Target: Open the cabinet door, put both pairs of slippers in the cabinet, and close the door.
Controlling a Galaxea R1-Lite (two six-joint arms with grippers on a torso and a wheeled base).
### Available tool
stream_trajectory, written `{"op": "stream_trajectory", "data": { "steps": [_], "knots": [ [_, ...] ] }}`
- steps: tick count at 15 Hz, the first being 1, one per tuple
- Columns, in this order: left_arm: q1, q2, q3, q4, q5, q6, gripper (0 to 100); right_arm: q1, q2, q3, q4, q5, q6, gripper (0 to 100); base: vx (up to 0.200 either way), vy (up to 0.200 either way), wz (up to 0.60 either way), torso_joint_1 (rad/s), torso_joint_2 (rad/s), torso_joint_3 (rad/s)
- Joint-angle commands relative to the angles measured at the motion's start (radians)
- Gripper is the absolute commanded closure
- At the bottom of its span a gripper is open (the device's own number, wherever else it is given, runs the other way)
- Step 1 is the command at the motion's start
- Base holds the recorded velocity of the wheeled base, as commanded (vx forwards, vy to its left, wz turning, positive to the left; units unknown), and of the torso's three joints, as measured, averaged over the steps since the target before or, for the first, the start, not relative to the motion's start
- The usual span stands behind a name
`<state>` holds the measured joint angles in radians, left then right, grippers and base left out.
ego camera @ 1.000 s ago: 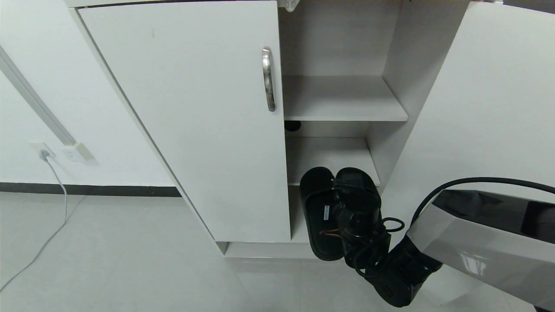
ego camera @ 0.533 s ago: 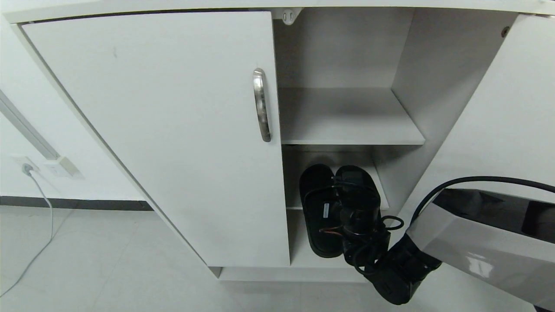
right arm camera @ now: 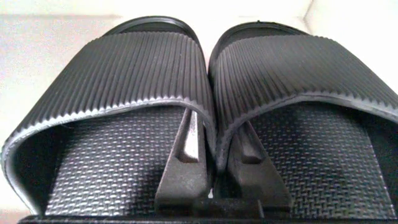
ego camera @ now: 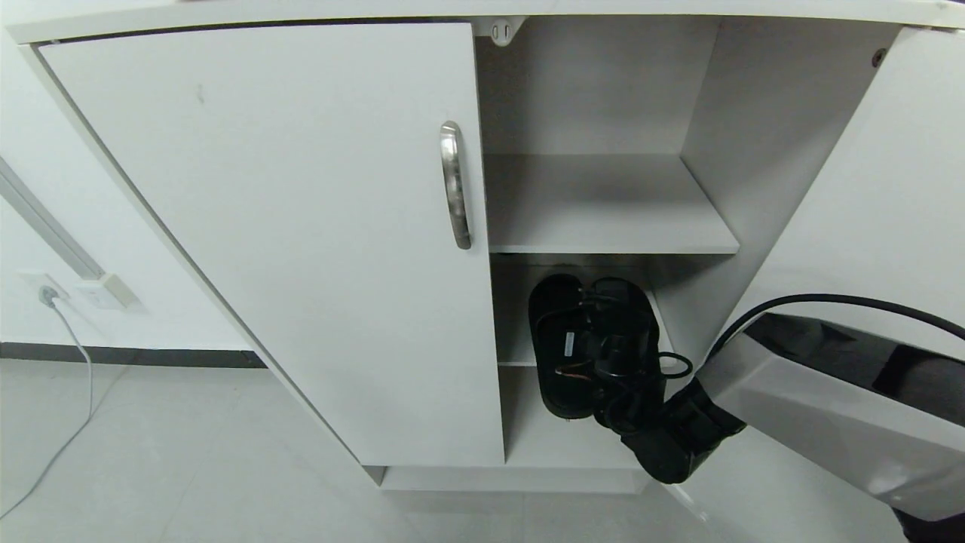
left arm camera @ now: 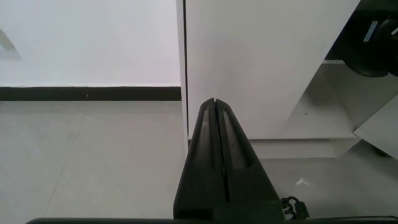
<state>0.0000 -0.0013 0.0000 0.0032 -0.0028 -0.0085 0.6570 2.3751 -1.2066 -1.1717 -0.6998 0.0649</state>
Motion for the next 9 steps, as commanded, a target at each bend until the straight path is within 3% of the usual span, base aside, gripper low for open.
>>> {"op": "stream_trajectory", "data": {
  "steps": [1,9],
  "knots": [
    [0.000,0.001,0.000,0.000,0.000,-0.001,100,-0.027,0.053,-0.091,0.018,0.002,0.001,100,0.000,0.000,0.00,0.000,0.00,0.000],
    [0.000,0.001,0.000,0.000,0.000,-0.001,100,-0.051,0.116,-0.341,0.219,0.020,0.016,100,0.000,0.000,0.00,0.000,0.00,0.000]
  ]
}}
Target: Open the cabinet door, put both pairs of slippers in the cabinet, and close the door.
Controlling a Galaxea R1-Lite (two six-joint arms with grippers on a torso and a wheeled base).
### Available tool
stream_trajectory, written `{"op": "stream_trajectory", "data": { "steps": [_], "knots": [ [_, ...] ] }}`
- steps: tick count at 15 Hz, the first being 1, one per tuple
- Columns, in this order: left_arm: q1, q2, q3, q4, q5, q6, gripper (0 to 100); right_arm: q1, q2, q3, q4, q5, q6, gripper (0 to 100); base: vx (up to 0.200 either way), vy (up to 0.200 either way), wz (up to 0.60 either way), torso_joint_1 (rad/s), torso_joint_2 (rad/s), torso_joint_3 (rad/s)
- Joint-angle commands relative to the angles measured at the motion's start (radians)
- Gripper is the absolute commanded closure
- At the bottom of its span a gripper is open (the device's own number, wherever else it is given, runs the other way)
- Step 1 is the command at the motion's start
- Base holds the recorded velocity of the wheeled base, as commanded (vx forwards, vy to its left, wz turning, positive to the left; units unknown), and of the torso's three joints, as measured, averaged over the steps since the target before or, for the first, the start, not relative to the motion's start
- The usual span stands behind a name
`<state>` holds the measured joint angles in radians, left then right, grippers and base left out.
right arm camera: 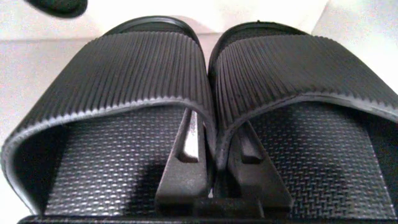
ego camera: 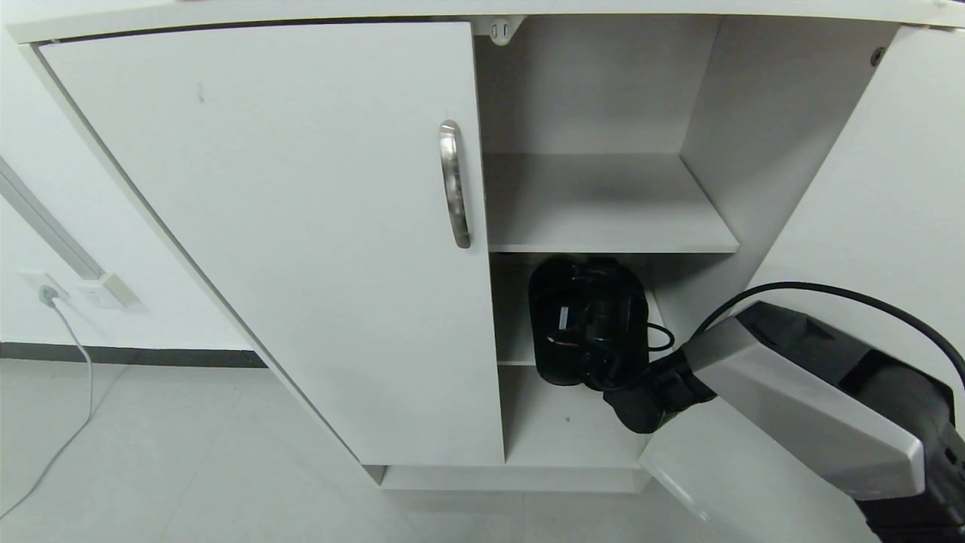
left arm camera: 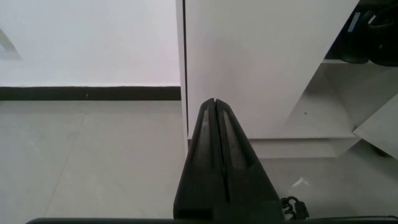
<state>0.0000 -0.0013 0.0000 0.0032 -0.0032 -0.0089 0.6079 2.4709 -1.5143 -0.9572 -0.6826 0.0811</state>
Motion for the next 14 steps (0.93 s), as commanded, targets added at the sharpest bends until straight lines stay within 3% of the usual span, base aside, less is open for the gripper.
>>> {"op": "stream_trajectory", "data": {
  "steps": [1,6,14],
  "knots": [
    [0.000,0.001,0.000,0.000,0.000,0.000,100,-0.003,0.031,-0.060,0.022,0.005,0.000,100,0.000,0.000,0.00,0.000,0.00,0.000],
    [0.000,0.001,0.000,0.000,0.000,0.000,100,-0.019,0.088,-0.187,0.095,0.017,0.000,100,0.000,0.000,0.00,0.000,0.00,0.000],
    [0.000,0.001,0.000,0.000,0.000,0.000,100,-0.026,0.103,-0.190,0.100,0.017,0.002,100,0.000,0.000,0.00,0.000,0.00,0.000]
  ]
}}
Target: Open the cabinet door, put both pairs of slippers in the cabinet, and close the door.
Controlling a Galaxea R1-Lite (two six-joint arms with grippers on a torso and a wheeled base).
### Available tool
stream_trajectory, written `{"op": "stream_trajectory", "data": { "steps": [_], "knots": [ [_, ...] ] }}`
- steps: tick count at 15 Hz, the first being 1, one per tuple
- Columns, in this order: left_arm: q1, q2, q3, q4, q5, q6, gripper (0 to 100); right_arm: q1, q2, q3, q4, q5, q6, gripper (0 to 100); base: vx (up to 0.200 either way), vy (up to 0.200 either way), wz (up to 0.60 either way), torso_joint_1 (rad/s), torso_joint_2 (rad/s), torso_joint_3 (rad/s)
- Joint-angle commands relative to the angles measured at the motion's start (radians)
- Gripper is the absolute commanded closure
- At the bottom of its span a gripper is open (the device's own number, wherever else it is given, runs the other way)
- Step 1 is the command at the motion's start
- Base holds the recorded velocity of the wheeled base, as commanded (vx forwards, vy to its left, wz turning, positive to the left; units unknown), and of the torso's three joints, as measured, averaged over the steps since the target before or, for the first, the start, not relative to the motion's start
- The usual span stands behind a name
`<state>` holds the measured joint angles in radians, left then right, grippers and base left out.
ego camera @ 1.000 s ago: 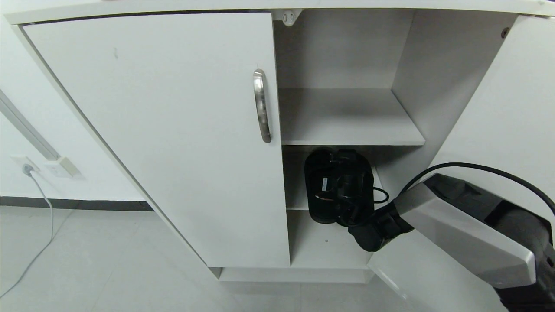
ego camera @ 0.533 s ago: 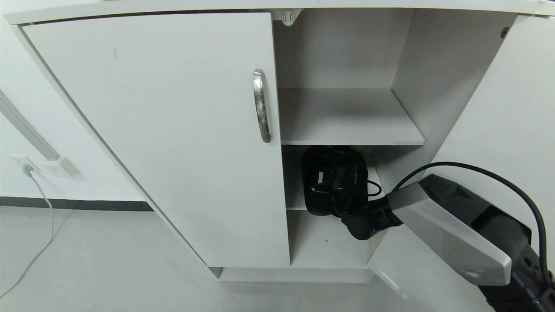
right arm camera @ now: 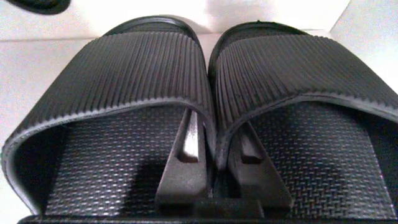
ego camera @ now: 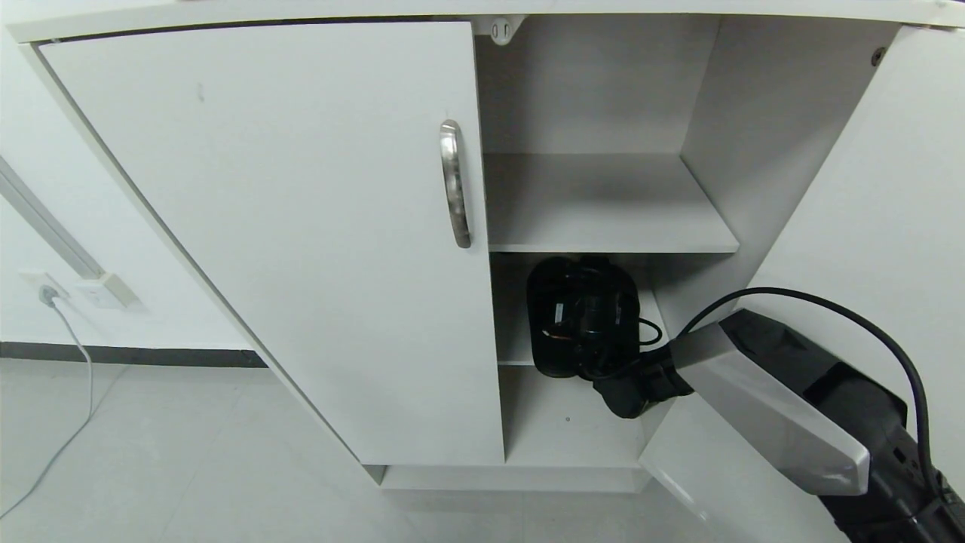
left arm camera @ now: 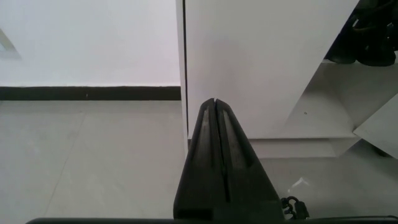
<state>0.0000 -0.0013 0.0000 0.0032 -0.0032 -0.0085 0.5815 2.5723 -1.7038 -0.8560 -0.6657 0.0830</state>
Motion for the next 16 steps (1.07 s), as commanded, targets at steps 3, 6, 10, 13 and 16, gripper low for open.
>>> {"op": "stream_trajectory", "data": {
  "steps": [3,6,10,13,16],
  "knots": [
    [0.000,0.001,0.000,0.000,0.000,-0.001,100,0.003,-0.015,0.046,-0.009,-0.002,-0.002,0,0.000,0.000,0.00,0.000,0.00,0.000],
    [0.000,0.001,0.000,0.000,0.000,-0.001,100,0.026,-0.124,0.213,-0.055,-0.005,-0.005,0,0.000,0.000,0.00,0.000,0.00,0.000],
    [0.000,0.001,0.000,0.000,0.000,0.001,100,0.070,-0.258,0.495,-0.216,-0.023,-0.009,0,0.000,0.000,0.00,0.000,0.00,0.000],
    [0.000,0.001,0.000,0.000,0.000,0.001,100,0.129,-0.339,0.710,-0.379,-0.035,-0.014,0,0.000,0.000,0.00,0.000,0.00,0.000],
    [0.000,0.001,0.000,0.000,0.000,0.001,100,0.187,-0.406,0.874,-0.405,-0.035,-0.014,0,0.000,0.000,0.00,0.000,0.00,0.000]
  ]
}}
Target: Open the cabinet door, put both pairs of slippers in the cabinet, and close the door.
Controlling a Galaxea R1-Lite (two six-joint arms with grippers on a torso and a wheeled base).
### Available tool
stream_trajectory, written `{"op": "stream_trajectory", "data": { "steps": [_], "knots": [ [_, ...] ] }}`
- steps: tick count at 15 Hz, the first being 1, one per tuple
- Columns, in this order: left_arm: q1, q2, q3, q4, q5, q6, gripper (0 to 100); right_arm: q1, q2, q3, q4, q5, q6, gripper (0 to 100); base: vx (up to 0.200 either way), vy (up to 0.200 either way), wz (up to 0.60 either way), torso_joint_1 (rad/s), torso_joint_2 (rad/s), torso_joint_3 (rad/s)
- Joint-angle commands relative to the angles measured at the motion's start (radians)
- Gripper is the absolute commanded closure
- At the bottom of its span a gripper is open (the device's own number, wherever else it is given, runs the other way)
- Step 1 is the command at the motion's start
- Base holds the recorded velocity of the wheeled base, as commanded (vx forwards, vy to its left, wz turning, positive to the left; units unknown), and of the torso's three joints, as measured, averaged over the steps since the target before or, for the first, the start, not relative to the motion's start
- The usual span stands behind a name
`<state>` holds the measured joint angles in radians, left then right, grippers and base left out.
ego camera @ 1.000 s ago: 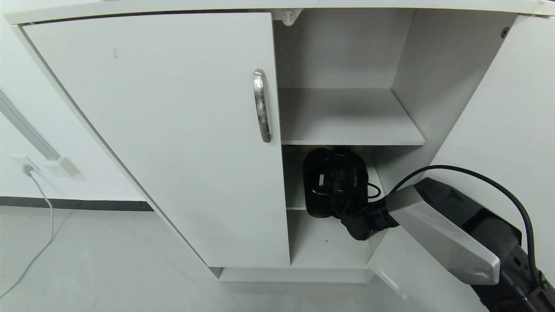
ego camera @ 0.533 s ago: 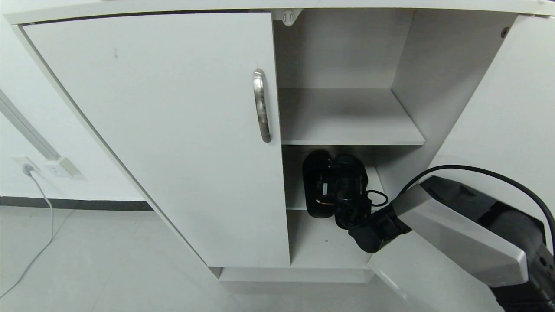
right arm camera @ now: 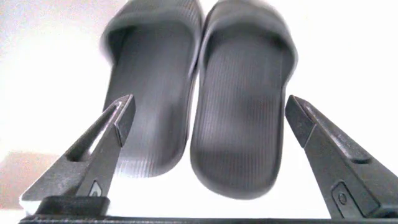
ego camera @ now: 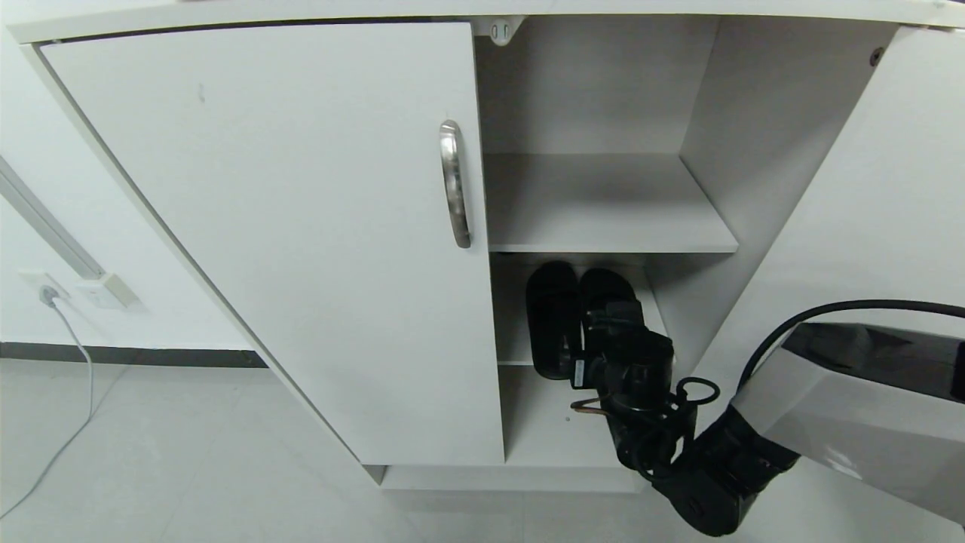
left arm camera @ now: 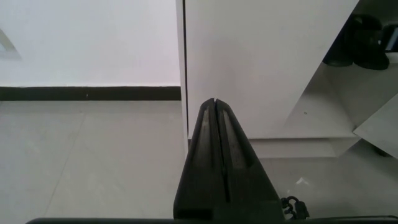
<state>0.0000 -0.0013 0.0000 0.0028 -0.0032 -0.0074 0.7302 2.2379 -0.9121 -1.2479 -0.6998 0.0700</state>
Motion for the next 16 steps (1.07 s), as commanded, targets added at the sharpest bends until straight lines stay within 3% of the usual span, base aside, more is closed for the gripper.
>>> {"op": "stream_trajectory", "data": {
  "steps": [1,3,9,16],
  "knots": [
    [0.000,0.001,0.000,0.000,0.000,0.000,100,0.038,-0.067,0.084,-0.013,-0.001,0.001,0,0.000,0.000,0.00,0.000,0.00,0.000],
    [0.000,0.001,0.000,0.000,0.000,0.000,100,0.034,-0.049,0.078,-0.012,-0.001,-0.001,0,0.000,0.000,0.00,0.000,0.00,0.000],
    [0.000,0.001,0.000,0.000,0.000,0.000,100,0.035,-0.043,0.079,-0.013,-0.001,-0.015,0,-0.200,0.000,0.00,0.002,0.00,0.002],
    [0.000,0.001,0.000,0.000,0.000,0.000,100,0.034,-0.046,0.078,-0.013,0.002,-0.036,0,0.000,0.000,0.00,0.000,0.00,0.000]
  ]
}}
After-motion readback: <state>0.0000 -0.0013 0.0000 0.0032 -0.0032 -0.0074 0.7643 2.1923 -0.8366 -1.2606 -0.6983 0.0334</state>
